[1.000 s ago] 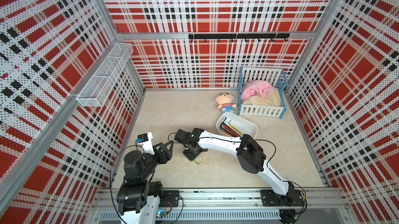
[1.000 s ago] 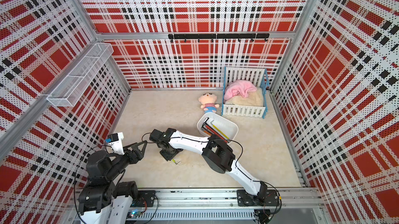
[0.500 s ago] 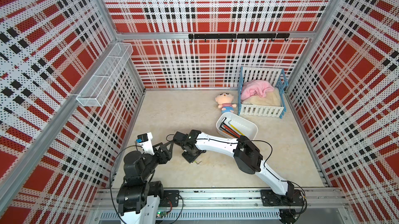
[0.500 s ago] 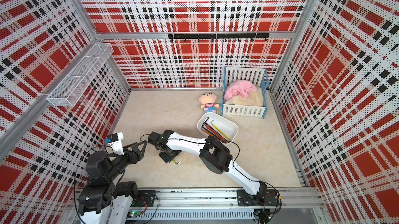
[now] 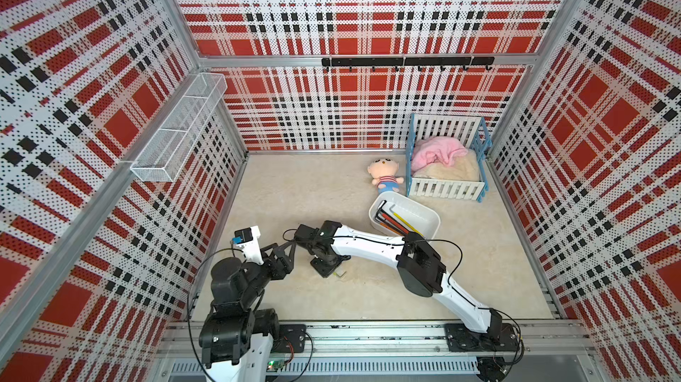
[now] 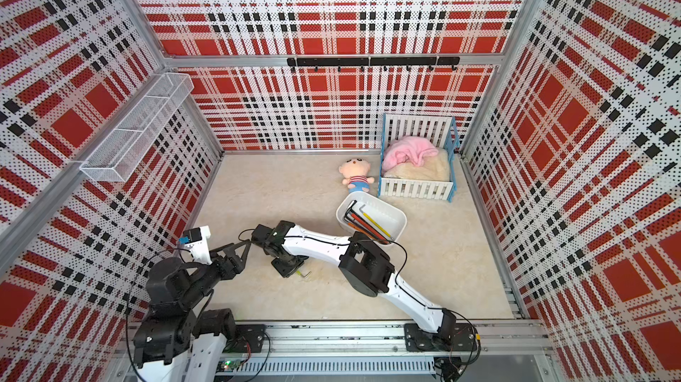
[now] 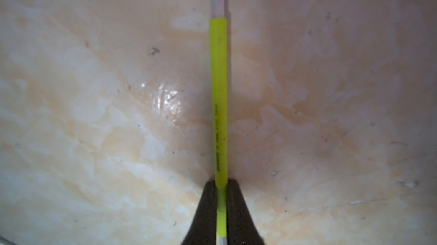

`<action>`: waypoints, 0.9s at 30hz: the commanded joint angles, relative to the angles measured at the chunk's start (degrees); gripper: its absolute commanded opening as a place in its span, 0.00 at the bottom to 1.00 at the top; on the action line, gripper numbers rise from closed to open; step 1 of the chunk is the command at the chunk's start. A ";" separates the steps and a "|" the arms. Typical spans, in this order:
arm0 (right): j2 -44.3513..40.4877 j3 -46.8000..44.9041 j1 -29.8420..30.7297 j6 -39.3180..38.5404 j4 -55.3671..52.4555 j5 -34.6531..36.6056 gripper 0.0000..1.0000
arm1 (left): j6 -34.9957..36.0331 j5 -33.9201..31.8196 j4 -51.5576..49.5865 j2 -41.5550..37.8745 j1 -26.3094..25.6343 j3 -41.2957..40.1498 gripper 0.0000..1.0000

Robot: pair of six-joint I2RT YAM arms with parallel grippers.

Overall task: Put the hex key on the desktop into the storage box
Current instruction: Pick up the Allen key from the center of the board.

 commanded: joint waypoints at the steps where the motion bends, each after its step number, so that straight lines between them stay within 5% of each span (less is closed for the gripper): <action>1: 3.65 -0.47 -0.05 0.68 -0.93 -0.18 0.01 | -0.04 -0.38 1.72 -0.38 0.38 -0.40 0.74; 27: -5.22 0.99 -3.12 3.08 3.31 -1.41 0.00 | 0.42 0.39 1.72 0.48 0.45 -0.45 0.74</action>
